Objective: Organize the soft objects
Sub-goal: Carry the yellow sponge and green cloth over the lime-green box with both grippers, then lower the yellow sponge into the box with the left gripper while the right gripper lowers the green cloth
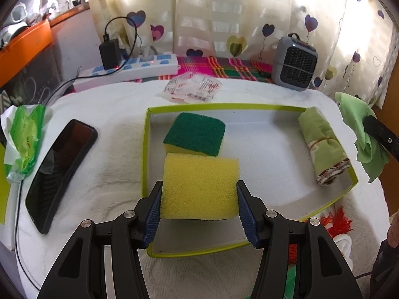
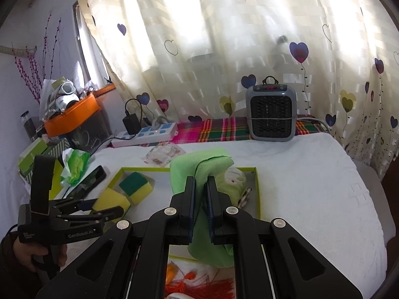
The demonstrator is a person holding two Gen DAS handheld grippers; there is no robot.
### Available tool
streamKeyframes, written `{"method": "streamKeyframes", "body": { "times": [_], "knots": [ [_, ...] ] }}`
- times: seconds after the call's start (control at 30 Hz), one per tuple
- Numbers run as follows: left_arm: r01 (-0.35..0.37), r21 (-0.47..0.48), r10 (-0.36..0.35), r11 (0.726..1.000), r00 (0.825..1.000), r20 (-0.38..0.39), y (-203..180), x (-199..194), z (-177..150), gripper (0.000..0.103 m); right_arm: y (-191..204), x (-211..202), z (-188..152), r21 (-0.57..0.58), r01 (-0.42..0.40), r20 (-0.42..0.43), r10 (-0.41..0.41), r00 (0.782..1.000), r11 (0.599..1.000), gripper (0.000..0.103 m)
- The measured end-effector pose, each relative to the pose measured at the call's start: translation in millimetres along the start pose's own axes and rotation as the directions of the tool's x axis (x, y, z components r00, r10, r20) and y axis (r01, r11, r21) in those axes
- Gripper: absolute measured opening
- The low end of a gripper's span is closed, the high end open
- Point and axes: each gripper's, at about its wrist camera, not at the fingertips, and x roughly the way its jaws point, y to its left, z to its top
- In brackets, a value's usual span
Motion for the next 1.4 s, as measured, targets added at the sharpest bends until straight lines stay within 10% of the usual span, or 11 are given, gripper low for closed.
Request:
{"method": "streamKeyframes", "body": {
  "times": [1.1, 1.4],
  "knots": [
    [-0.052, 0.027, 0.053, 0.998, 0.999, -0.012, -15.4, 16.8, 0.3, 0.058, -16.2, 44.7, -10.7, 0.006, 0.123, -0.118, -0.121, 0.986, 0.992, 0.012],
    [-0.052, 0.026, 0.052, 0.998, 0.998, 0.018, -12.8, 1.6, -1.5, 0.059, -16.6, 44.8, -12.2, 0.014, 0.112, -0.125, -0.109, 0.986, 0.994, 0.044]
  ]
}}
